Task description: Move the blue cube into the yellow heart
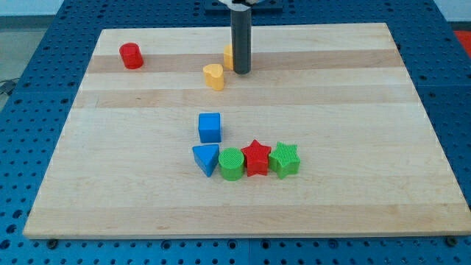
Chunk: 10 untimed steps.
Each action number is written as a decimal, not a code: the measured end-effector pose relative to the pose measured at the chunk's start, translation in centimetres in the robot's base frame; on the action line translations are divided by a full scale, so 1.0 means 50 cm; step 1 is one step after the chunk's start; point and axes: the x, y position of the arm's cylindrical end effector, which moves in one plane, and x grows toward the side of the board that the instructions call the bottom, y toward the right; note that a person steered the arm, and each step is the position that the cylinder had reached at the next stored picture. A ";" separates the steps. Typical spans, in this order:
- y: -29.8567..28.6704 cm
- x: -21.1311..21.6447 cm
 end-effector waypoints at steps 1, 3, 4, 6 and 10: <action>-0.017 0.183; -0.040 0.187; -0.086 0.188; -0.184 0.191; -0.206 0.457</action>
